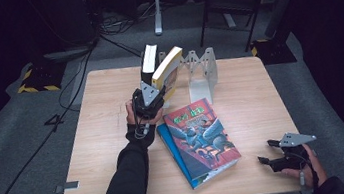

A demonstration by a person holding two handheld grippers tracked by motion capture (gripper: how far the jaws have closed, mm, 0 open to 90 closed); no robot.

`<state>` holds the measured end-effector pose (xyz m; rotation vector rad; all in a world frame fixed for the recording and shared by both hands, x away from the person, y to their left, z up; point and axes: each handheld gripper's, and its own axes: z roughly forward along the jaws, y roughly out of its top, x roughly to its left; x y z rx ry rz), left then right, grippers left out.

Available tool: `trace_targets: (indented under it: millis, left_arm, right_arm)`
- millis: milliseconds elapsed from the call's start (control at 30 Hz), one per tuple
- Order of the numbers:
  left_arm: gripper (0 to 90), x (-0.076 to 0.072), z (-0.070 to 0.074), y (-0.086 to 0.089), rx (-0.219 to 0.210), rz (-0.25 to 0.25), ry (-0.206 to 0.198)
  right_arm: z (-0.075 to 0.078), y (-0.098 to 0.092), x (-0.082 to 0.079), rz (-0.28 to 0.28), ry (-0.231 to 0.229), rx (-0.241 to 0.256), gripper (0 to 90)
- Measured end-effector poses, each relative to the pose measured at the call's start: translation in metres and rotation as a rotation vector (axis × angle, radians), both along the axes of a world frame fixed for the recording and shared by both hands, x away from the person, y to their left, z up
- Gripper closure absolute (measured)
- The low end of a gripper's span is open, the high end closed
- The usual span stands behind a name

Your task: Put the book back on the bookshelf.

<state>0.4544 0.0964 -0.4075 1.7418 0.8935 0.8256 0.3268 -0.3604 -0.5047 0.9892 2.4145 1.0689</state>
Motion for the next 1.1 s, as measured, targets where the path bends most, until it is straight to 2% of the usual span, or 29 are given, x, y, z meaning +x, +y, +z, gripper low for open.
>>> trace_targets:
  millis: [200,333,400,567,633,733,867,1100]
  left_arm:
    - [75.1,0.005,-0.017,0.002,-0.026,0.046,0.026]
    - [75.1,0.003,-0.023,0.0,-0.026,0.082,0.021]
    - [75.1,-0.001,-0.025,-0.001,-0.033,0.102,0.021]
    - [75.0,-0.011,-0.033,-0.005,0.002,0.153,0.035]
    - [75.0,-0.015,-0.038,-0.004,-0.014,0.18,0.05]
    - [75.0,-0.016,-0.039,-0.005,-0.014,0.193,0.052]
    - [75.0,-0.012,-0.039,-0.011,-0.009,0.236,0.047]
    - [74.7,0.003,-0.042,-0.02,-0.06,0.272,0.056]
  right_arm:
    - [0.0,0.0,0.0,0.0,0.0,0.0,20.5]
    - [0.0,0.0,0.0,0.0,0.0,0.0,20.6]
    - [0.0,0.0,0.0,0.0,0.0,0.001,20.8]
    - [0.0,0.0,0.0,-0.001,0.001,0.002,20.9]
    - [0.0,0.0,0.0,-0.001,0.002,0.002,20.9]
    - [0.0,0.0,-0.001,-0.002,0.002,0.002,20.9]
    - [0.0,0.0,-0.001,-0.003,0.003,0.003,21.0]
    - [0.0,0.0,0.0,-0.002,0.003,0.003,20.9]
